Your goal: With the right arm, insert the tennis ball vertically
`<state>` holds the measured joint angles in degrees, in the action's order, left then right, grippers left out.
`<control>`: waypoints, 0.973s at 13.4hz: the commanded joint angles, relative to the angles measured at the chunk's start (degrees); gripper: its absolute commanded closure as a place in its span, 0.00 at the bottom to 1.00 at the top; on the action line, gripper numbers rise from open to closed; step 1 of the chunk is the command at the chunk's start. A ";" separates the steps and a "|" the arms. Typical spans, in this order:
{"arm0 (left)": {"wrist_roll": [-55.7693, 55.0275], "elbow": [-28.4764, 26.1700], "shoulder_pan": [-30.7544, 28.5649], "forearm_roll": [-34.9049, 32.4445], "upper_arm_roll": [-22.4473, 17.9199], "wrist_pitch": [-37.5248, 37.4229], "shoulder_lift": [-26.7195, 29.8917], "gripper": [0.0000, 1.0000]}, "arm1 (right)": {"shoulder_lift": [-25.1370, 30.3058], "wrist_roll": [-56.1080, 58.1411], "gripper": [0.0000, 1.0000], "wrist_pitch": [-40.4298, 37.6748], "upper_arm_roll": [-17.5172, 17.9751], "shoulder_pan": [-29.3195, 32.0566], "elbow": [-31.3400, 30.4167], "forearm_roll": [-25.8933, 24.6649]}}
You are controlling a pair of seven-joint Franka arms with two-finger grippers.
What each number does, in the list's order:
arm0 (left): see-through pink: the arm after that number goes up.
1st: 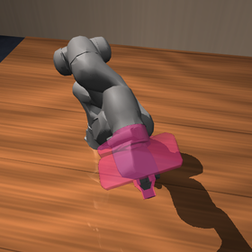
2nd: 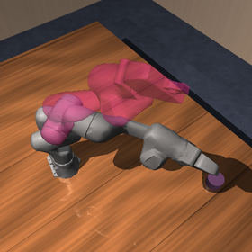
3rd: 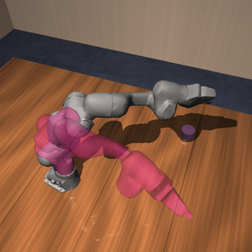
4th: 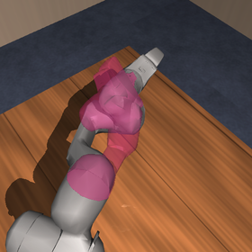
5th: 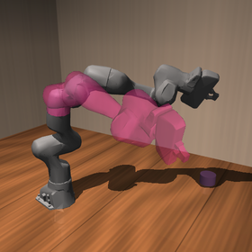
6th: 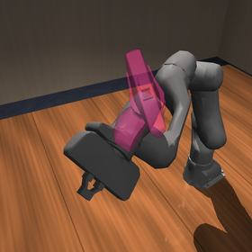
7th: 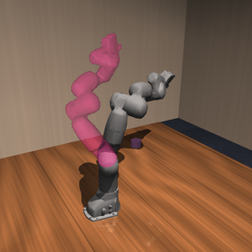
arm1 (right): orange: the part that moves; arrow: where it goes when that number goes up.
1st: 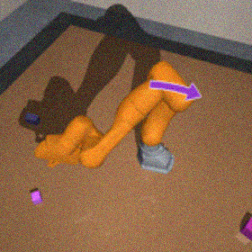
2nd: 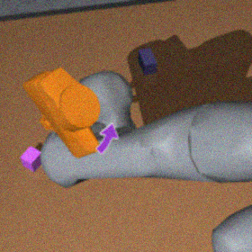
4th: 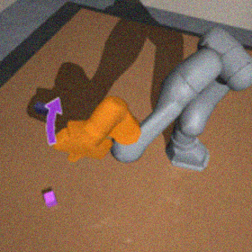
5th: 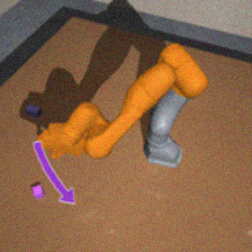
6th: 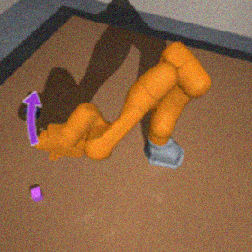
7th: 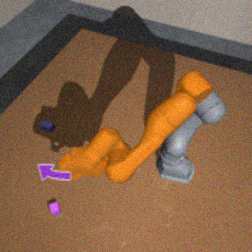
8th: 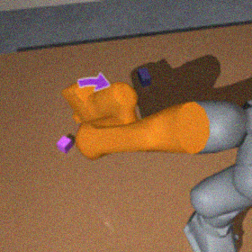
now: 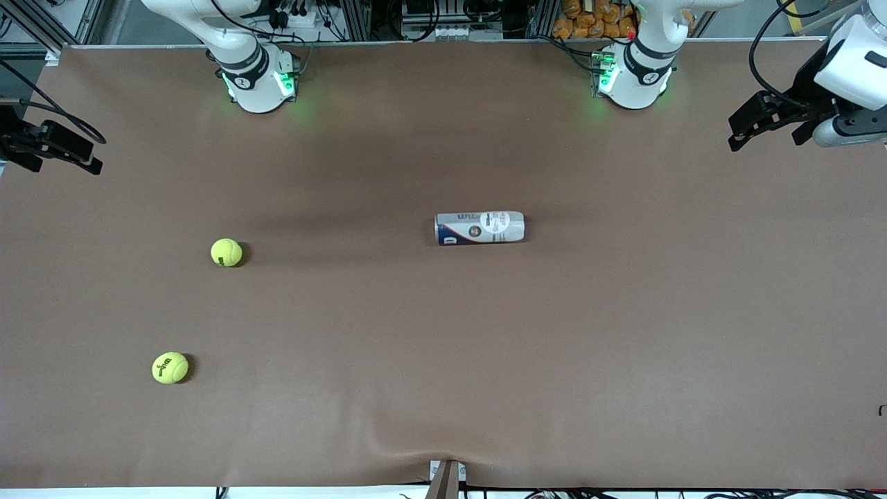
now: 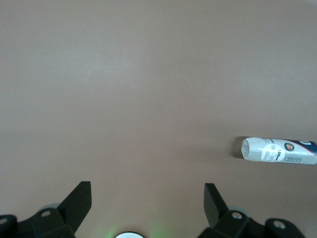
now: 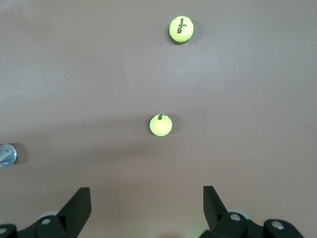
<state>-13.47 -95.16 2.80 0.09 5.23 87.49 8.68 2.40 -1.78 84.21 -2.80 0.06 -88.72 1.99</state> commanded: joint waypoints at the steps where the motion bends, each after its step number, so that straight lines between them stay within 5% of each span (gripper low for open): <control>1: 3.17 0.42 -1.39 -0.09 0.22 -0.74 0.20 0.00 | 0.68 -0.69 0.00 -0.62 -0.28 -0.42 -0.05 -0.68; 13: 4.86 0.77 -3.86 -0.09 0.22 -2.15 -0.07 0.00 | 0.68 -0.69 0.00 -0.62 -0.28 -0.15 -0.05 -0.68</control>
<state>-9.86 -94.64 -0.29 0.08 5.00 86.20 8.65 2.40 -1.78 84.17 -2.95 0.07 -88.72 1.99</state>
